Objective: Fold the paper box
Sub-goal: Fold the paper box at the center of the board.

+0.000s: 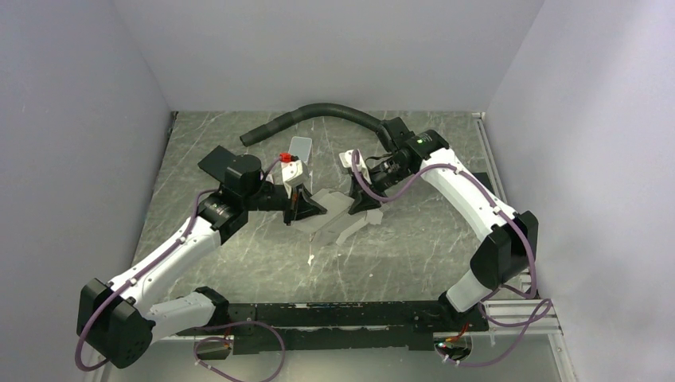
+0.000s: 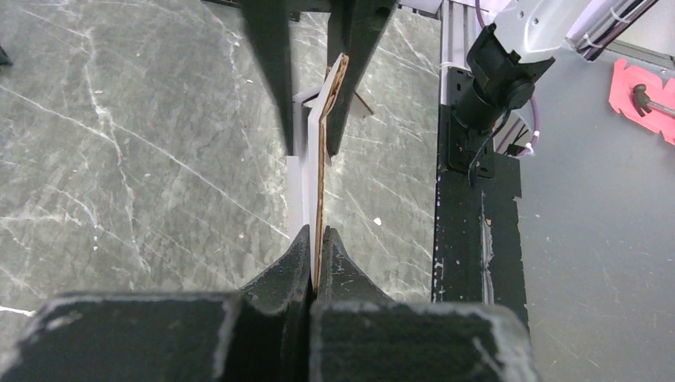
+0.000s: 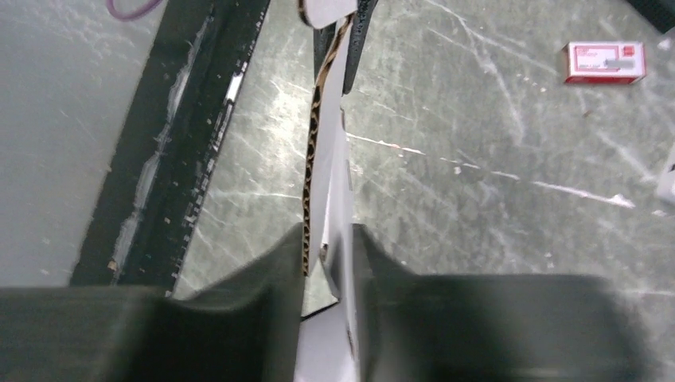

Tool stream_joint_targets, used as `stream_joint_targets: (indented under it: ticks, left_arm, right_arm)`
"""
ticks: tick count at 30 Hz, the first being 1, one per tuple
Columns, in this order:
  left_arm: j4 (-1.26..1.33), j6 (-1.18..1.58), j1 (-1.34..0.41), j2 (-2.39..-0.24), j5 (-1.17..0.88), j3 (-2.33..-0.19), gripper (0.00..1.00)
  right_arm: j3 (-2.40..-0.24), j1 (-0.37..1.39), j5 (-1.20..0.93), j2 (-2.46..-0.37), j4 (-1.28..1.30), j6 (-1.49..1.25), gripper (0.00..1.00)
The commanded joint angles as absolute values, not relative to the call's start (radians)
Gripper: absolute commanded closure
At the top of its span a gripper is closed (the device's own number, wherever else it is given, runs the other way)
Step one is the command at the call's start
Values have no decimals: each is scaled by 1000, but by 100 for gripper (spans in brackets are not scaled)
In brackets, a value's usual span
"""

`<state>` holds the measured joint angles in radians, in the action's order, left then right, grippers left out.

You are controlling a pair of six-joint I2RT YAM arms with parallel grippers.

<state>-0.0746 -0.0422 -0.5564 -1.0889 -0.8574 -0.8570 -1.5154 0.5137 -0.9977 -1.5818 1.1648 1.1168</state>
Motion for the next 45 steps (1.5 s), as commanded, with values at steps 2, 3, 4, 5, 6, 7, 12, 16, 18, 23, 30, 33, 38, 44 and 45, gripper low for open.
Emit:
stream_joint_targets:
  ticks: [2,3,4,5,6,7,12,16,18,23,30,33,38,44,45]
  left_arm:
    - [-32,-21,-554,-1086,-909,-876,100]
    - [-40,-23,-553,-1086,-904,-878,100]
    - [-49,-25,-552,-1086,-899,-879,100]
    - [-55,-25,-552,-1083,-894,-878,100]
    - [-57,-25,-551,-1080,-890,-876,100]
    - [-58,-24,-551,-1076,-885,-873,100]
    - [-67,-15,-549,-1067,-862,-864,100]
    - [-62,22,-548,-1057,-841,-856,100]
    - [-34,75,-542,-1044,-823,-845,100]
    - [86,318,-496,-1015,-796,-787,100]
    - [312,593,-406,-1038,-844,-678,100]
    - [357,592,-396,-1027,-853,-652,100]
    - [375,557,-396,-1015,-883,-650,100]
    - [417,594,-393,-1043,-905,-656,100]
    - [422,605,-391,-1047,-901,-656,100]
  right_arm:
    - [-1614,513,-1013,-1577,1203,1116,44]
    - [-1636,514,-1006,-1575,1220,1110,38]
    - [-1652,510,-992,-1569,1226,1099,33]
    - [-1663,503,-974,-1562,1229,1091,28]
    - [-1671,490,-962,-1554,1228,1084,26]
    - [-1675,469,-960,-1547,1230,1084,23]
    - [-1703,385,-992,-1496,1316,1143,18]
    - [-1631,297,-1035,-1414,1230,1067,18]
    - [-1543,212,-1056,-1361,1077,935,19]
    - [-1173,17,-1090,-1191,492,398,25]
    - [-888,-101,-1057,-1152,40,-98,63]
    - [-819,-101,-1045,-1172,-126,-242,80]
    - [-754,-59,-1049,-1249,-287,-397,82]
    - [-753,-5,-1072,-1312,-332,-433,67]
    - [-756,-4,-1083,-1312,-332,-429,65]
